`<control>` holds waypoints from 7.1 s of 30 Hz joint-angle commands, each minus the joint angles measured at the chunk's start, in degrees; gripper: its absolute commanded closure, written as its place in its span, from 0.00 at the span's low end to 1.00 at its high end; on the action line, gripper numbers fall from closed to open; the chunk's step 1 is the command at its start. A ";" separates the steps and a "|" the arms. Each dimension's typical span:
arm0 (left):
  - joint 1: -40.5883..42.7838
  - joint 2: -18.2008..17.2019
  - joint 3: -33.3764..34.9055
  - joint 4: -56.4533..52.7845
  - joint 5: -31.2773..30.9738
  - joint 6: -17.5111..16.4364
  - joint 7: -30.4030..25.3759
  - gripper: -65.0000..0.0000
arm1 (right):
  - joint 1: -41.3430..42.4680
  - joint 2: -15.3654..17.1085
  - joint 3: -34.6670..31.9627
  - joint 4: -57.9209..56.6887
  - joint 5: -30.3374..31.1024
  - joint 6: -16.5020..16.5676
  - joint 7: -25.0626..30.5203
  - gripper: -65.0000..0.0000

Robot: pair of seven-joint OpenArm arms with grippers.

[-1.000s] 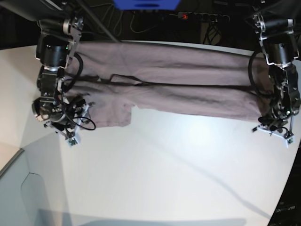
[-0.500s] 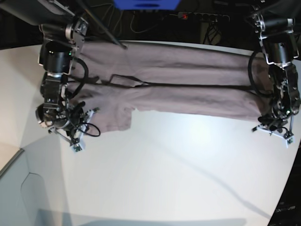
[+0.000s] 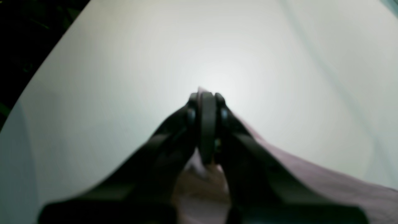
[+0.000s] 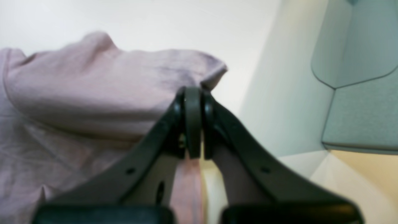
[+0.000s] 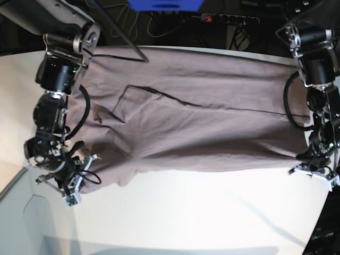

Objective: Layout the t-shirt on the table in an organized manner, then fold the t-shirt properly
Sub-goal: 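Grasp the folded shirt end with the right gripper and pull it straight, then hold both strip ends with both grippers and tug the strip taut, then regrasp the strip end with the right gripper and lift the left gripper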

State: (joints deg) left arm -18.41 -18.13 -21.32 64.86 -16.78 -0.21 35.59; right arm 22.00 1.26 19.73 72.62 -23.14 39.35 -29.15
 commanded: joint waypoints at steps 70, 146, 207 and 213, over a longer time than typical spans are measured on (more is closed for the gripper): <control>33.93 7.45 -13.98 20.11 -14.65 -0.10 -11.90 1.00 | -59.23 -9.65 1.24 39.25 6.12 0.65 17.85 1.00; 33.49 7.36 -14.06 16.06 -14.65 0.16 -11.73 0.57 | -27.58 -2.62 9.68 12.00 6.04 0.65 0.27 0.74; 26.81 2.79 -13.62 0.85 -14.13 -0.10 -11.73 0.25 | -32.06 -7.28 7.04 12.79 5.86 0.65 0.36 1.00; 26.46 2.88 -13.71 0.50 -14.30 -0.10 -11.99 0.78 | -32.06 -6.93 6.87 12.70 5.86 0.65 0.36 1.00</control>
State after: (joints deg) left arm 8.40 -14.50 -34.87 64.84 -30.81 -0.21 23.68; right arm -10.20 -5.87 26.46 84.97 -16.45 39.44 -27.86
